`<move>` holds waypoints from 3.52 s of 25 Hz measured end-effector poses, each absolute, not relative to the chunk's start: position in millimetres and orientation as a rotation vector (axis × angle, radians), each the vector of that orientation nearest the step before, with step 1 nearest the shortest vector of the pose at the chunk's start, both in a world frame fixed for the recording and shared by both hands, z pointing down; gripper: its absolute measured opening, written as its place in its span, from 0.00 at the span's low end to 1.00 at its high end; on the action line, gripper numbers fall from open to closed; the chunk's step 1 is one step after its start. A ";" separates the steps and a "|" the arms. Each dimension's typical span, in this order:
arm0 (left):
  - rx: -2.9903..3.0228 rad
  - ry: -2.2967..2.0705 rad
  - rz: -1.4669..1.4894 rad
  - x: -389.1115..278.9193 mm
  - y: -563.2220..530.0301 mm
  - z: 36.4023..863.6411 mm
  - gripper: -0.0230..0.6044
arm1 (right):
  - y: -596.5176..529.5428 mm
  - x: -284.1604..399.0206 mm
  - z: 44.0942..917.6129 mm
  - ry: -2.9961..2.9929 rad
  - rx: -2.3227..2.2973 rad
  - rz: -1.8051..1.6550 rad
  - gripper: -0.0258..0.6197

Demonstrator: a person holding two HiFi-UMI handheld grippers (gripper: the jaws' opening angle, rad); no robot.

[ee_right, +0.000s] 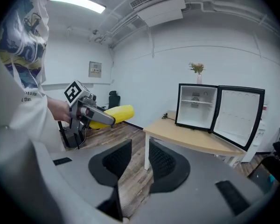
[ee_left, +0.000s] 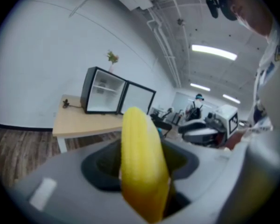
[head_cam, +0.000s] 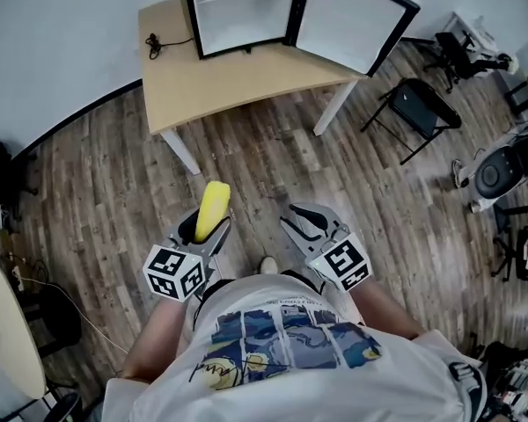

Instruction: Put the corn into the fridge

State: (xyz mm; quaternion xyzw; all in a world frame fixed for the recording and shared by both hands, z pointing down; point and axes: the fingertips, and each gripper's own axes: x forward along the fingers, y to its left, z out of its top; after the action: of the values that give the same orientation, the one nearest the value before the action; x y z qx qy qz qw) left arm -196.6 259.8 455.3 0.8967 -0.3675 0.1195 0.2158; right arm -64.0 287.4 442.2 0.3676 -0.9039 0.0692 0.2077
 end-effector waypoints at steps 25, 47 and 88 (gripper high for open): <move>2.597 -0.856 0.329 -82.5 -12.9 436.2 0.43 | 89.2 47.6 442.1 -2.388 1.334 0.298 0.14; 2.643 -1.072 0.336 -12.4 -265.5 391.3 0.43 | -92.8 126.6 433.5 -2.440 1.283 0.291 0.09; 2.628 -1.508 1.249 37.9 -549.4 403.0 0.43 | -240.1 240.7 442.9 -2.610 0.966 0.224 0.09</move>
State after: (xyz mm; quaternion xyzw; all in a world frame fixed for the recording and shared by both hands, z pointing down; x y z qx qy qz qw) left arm 37.9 -549.4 403.0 0.7999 -0.4592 0.3804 -0.0677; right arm 240.7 -240.1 442.9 0.3406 -0.9206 0.0792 0.1738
